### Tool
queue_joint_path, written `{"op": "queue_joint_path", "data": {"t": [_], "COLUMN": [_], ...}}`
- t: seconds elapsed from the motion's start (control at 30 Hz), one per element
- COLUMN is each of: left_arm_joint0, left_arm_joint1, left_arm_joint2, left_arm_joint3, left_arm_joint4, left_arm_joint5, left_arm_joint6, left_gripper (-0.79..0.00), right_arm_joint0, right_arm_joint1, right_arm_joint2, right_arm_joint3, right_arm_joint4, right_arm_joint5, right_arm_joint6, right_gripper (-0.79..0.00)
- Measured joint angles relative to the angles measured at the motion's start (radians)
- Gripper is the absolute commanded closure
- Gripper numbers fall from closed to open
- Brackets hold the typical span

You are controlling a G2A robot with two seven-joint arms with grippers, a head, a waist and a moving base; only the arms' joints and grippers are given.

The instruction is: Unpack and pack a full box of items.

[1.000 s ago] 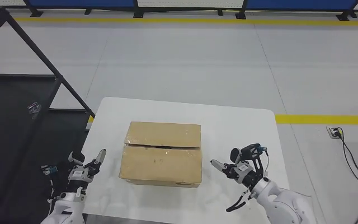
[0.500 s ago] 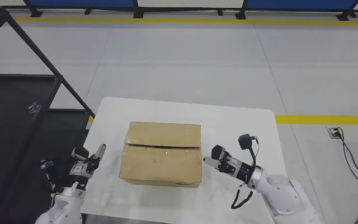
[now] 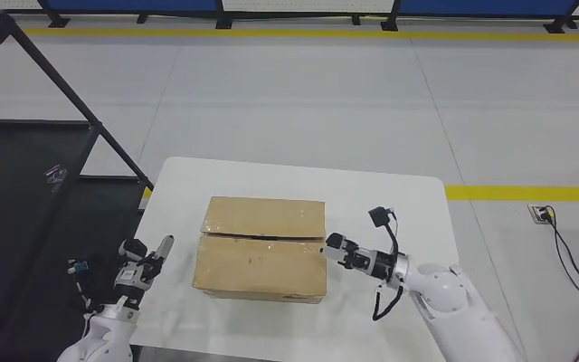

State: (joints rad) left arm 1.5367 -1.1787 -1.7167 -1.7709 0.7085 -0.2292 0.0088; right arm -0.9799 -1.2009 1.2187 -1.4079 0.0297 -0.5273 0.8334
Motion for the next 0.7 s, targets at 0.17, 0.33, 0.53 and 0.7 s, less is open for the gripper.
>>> {"op": "queue_joint_path", "data": {"t": [0.17,0.33,0.53,0.7], "left_arm_joint0": [-0.005,-0.006,0.004,0.047], "left_arm_joint1": [-0.001,-0.002,-0.002,0.007], "left_arm_joint2": [0.005,0.004,-0.002,-0.024], "left_arm_joint3": [-0.002,-0.005,-0.024,-0.05], "left_arm_joint4": [0.006,0.008,0.011,0.082], "left_arm_joint5": [0.003,0.002,-0.03,-0.174], "left_arm_joint6": [-0.003,-0.003,-0.002,0.006], "left_gripper": [-0.785,-0.785,-0.785,-0.785], "right_arm_joint0": [-0.001,-0.018,-0.051,-0.098], "right_arm_joint1": [0.004,0.016,0.036,0.072], "right_arm_joint2": [-0.002,0.015,0.025,-0.008], "right_arm_joint3": [-0.009,-0.044,-0.128,-0.265], "right_arm_joint4": [0.072,0.181,0.279,0.183], "right_arm_joint5": [-0.048,-0.109,-0.154,-0.125], "right_arm_joint6": [0.054,0.163,0.311,0.335], "right_gripper": [-0.785,-0.785,-0.785,-0.785]}}
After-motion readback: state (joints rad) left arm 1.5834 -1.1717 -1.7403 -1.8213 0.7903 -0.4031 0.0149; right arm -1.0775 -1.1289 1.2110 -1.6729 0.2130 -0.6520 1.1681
